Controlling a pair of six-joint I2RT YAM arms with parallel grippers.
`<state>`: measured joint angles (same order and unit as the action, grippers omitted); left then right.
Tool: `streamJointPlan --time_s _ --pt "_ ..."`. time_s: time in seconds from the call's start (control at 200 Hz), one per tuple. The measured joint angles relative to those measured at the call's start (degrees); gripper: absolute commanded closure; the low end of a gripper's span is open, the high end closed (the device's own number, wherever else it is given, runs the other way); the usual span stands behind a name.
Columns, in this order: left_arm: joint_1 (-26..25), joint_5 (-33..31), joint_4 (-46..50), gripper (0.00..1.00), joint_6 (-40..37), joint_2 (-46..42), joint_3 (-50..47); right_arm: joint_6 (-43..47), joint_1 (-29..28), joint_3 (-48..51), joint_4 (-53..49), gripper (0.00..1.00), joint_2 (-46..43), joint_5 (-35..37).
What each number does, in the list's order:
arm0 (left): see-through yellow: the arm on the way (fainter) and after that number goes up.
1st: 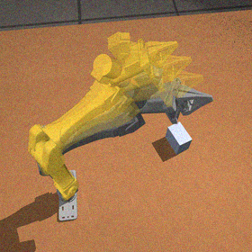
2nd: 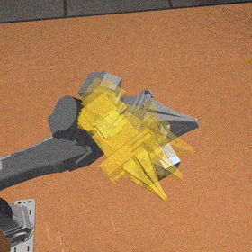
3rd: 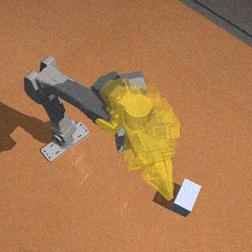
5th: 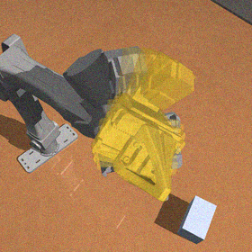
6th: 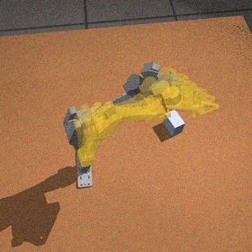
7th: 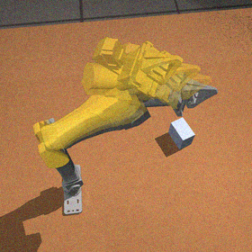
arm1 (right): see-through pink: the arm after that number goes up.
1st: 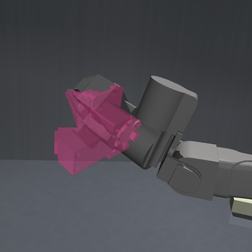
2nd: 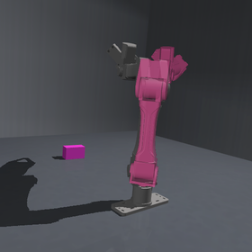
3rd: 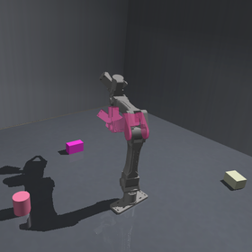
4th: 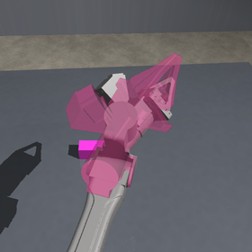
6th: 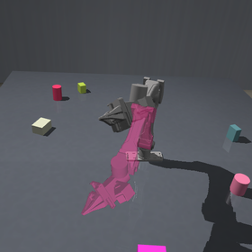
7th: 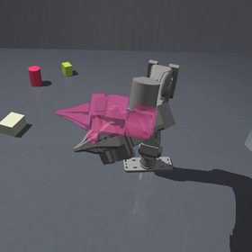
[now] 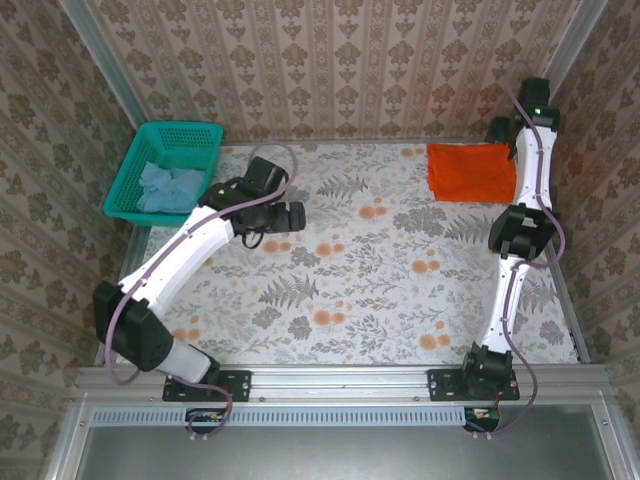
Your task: Fold and stack the t-shirts
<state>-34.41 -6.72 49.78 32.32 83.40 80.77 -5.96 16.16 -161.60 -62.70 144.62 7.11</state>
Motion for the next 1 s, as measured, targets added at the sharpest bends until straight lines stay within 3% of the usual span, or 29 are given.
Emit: streamJointPlan --time_s 0.19,0.29,0.42,0.63,0.835,1.0 --pt "1.6 -7.6 -6.8 0.01 -2.7 -11.0 -1.7 1.5 -6.8 10.0 -1.4 0.14 -17.4 -2.1" --pt "4.3 -11.4 -12.0 0.0 -4.8 -17.1 -4.4 2.3 -10.1 22.0 0.0 0.11 -29.6 -6.4" --pt "9.8 -15.4 -18.4 0.02 -8.2 -22.9 -8.9 2.8 -10.4 47.0 8.0 0.01 -49.5 -12.3" --pt "19.3 -18.2 -31.5 0.0 -16.9 -28.6 -23.4 -0.1 -9.6 90.9 33.3 0.0 -81.4 -13.3" --pt "26.2 -18.3 -39.2 0.0 -20.9 -29.9 -36.8 -5.0 -10.5 118.0 49.2 0.01 -90.8 -6.0" --pt "30.8 -16.1 -43.6 0.0 -24.4 -31.8 -48.0 -9.4 -11.5 133.3 53.8 0.0 -98.2 1.7"
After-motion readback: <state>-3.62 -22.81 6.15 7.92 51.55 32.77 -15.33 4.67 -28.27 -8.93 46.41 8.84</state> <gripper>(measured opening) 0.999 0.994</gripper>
